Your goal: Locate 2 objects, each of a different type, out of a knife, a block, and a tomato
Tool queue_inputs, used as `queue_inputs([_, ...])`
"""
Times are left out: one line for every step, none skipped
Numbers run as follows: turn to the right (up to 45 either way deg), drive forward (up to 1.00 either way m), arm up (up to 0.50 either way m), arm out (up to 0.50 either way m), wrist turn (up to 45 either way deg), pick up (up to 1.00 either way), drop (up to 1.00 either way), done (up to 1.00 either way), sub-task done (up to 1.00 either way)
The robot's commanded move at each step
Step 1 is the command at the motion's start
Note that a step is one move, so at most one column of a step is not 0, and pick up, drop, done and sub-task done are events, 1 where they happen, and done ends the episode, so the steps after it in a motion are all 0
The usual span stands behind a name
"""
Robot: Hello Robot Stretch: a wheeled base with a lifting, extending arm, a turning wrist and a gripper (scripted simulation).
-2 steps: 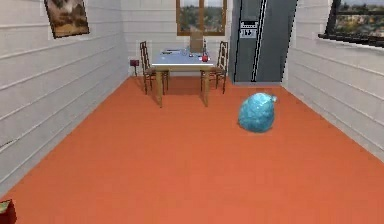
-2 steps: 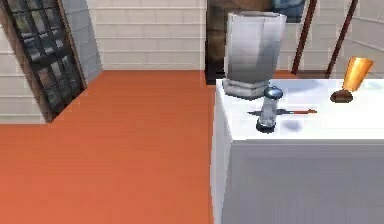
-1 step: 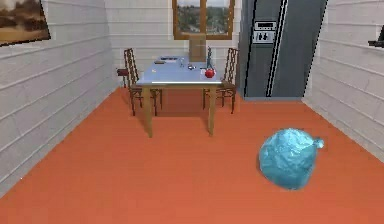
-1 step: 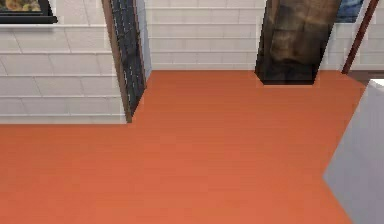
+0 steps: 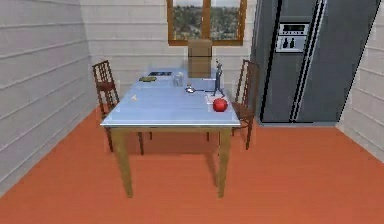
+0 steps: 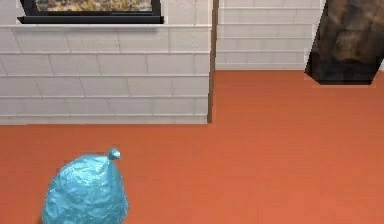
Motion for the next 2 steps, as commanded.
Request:
queue_inputs([3.0,0.0,0.0,0.0,0.0,0.0,0.0,0.0,0.0])
queue_inputs([0.0,0.6,0.0,0.0,0.0,0.0,0.0,0.0,0.0])
